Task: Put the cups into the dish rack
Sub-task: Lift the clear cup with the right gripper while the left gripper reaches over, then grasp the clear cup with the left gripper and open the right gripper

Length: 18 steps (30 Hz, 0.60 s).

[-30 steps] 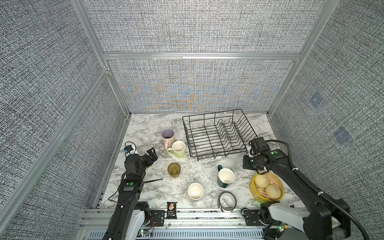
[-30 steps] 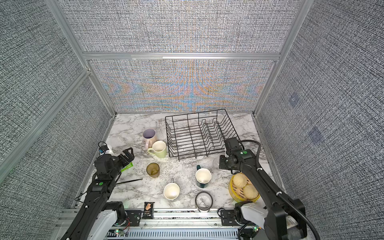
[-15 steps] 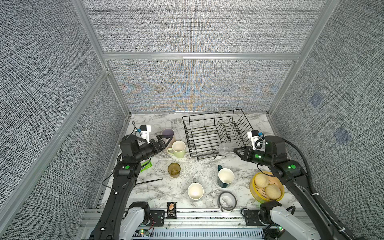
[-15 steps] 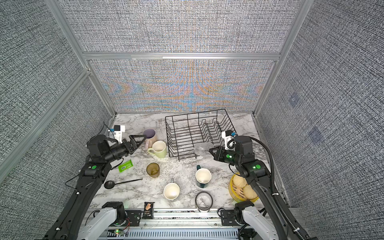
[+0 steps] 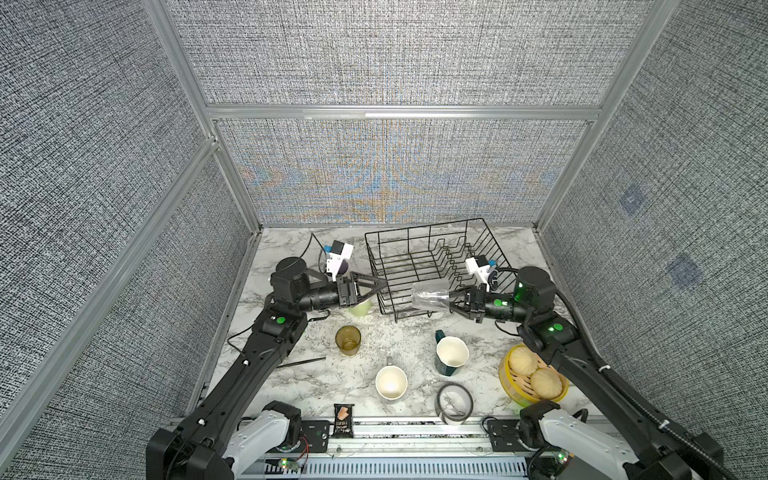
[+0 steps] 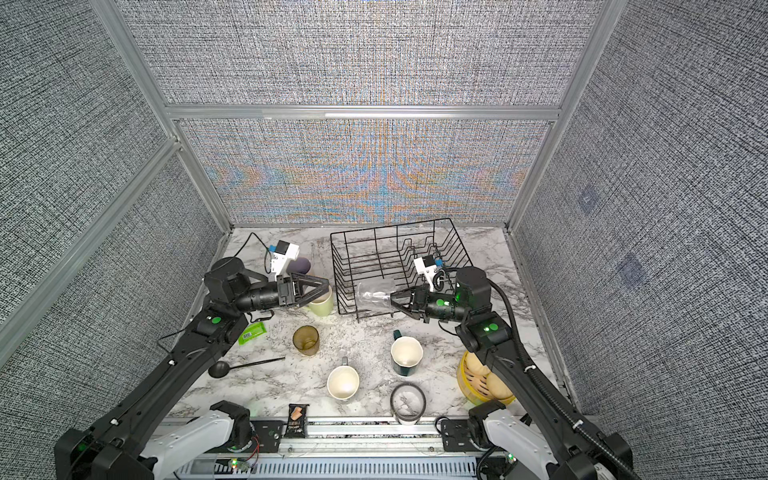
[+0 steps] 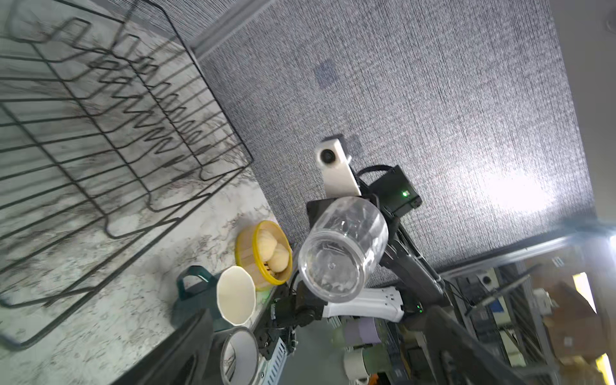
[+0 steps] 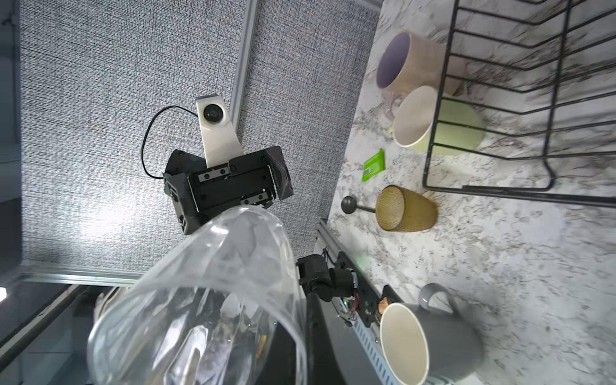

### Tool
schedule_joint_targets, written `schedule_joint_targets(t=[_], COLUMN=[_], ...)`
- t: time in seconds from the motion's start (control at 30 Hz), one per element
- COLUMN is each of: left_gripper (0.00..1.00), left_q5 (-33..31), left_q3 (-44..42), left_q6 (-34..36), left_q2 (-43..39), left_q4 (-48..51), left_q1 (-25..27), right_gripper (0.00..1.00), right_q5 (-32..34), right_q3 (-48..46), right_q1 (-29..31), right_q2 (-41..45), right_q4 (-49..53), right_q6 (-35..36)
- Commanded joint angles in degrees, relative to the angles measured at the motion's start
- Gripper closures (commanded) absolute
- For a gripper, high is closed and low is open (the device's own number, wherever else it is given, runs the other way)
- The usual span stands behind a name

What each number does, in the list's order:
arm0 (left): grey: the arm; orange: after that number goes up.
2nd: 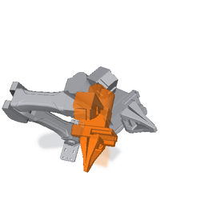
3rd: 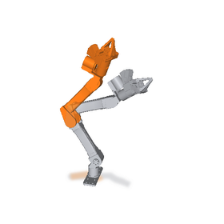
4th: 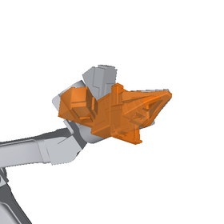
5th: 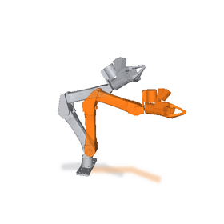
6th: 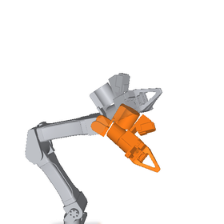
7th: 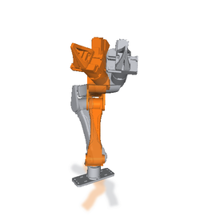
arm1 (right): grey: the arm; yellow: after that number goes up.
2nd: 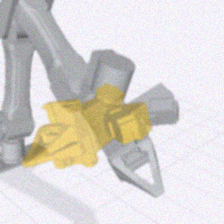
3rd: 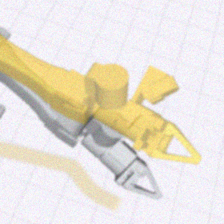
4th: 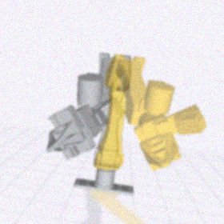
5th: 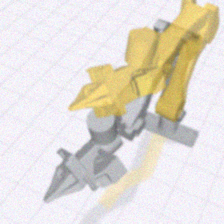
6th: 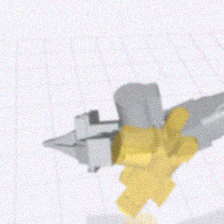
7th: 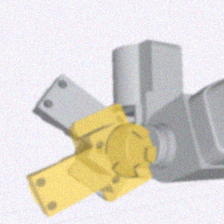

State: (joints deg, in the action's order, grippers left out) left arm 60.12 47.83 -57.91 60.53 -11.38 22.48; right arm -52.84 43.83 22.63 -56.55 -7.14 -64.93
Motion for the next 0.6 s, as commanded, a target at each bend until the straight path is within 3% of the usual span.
schedule_joint_targets(t=[0.0, 0.13, 0.57], left_gripper=[0.00, 0.00, 0.02], left_q5=[1.3, 1.5, -1.2], left_q3=[1.1, 1.4, 4.4], left_q6=[-1.5, -5.0, -2.6], left_q2=[1.8, 4.4, 10.2], left_q4=[-7.0, -13.5, -11.8], left_q1=[2.6, 5.3, 11.4], right_gripper=[1.00, 1.00, 1.00], right_q5=[-2.3, -0.6, -0.5], right_q3=[0.1, -0.3, -0.2], right_q1=[1.0, 1.8, 5.2], right_q2=[-1.3, -2.2, -10.0], right_q4=[-9.7, -11.8, -23.2], right_q6=[-5.8, -7.1, -12.3])
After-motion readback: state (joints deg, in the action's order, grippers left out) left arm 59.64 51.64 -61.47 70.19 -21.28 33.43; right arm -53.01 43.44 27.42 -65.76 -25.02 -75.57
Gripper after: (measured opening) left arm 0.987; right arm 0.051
